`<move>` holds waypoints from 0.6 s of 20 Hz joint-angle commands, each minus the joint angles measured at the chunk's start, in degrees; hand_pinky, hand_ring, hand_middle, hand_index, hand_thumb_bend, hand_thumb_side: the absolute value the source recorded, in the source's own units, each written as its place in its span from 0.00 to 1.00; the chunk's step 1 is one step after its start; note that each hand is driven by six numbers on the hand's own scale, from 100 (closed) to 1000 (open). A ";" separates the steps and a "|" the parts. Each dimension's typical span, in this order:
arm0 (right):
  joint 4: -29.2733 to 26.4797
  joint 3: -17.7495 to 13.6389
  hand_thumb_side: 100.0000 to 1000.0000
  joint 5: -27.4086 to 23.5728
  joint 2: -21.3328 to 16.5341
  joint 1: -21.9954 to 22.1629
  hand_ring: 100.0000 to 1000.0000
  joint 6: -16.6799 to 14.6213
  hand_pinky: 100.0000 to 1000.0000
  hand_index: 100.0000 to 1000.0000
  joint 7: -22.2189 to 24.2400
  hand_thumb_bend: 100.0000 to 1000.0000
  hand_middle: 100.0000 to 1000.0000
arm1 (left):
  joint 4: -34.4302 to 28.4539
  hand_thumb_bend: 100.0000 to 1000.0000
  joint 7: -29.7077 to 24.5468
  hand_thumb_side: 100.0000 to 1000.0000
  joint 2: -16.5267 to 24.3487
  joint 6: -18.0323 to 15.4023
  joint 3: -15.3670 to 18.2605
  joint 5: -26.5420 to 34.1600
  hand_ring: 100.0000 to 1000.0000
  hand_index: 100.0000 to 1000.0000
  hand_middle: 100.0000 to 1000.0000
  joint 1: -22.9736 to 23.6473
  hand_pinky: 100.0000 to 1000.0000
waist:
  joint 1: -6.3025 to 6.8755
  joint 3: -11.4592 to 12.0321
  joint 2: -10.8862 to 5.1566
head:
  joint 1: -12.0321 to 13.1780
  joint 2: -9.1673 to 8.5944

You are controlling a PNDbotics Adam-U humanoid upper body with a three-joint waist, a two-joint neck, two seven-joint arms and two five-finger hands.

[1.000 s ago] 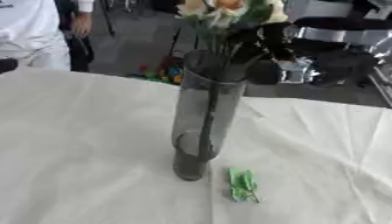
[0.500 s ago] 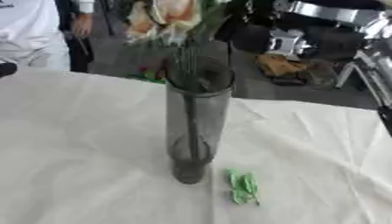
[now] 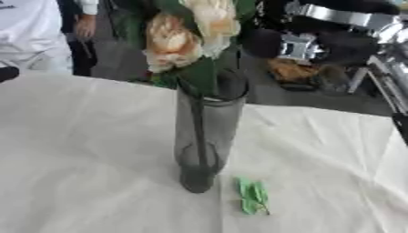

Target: Arrange flowers into the vase.

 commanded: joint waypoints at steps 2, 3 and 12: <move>-0.59 -0.77 0.75 0.07 -2.47 -0.14 0.88 -0.09 0.87 1.00 -0.30 0.67 0.80 | -0.70 0.00 -0.13 1.00 0.78 -0.03 0.03 -0.09 0.80 0.91 0.89 -0.46 0.70 | 0.39 -0.21 -1.67 | 0.19 -0.33; -0.66 -0.79 0.75 0.11 -2.52 -0.06 0.88 -0.09 0.87 1.00 -0.29 0.67 0.80 | -0.70 0.00 -0.12 1.00 0.78 -0.03 0.03 -0.09 0.80 0.91 0.89 -0.46 0.70 | 0.40 -0.22 -1.67 | 0.19 -0.32; -2.77 -2.91 0.75 0.26 -6.06 5.44 0.89 -0.55 0.87 1.00 -1.86 0.68 0.81 | -0.70 0.00 0.18 1.00 1.08 -0.10 0.33 -0.42 0.81 0.91 0.90 -0.59 0.70 | 1.02 -1.00 -1.51 | 0.70 -0.09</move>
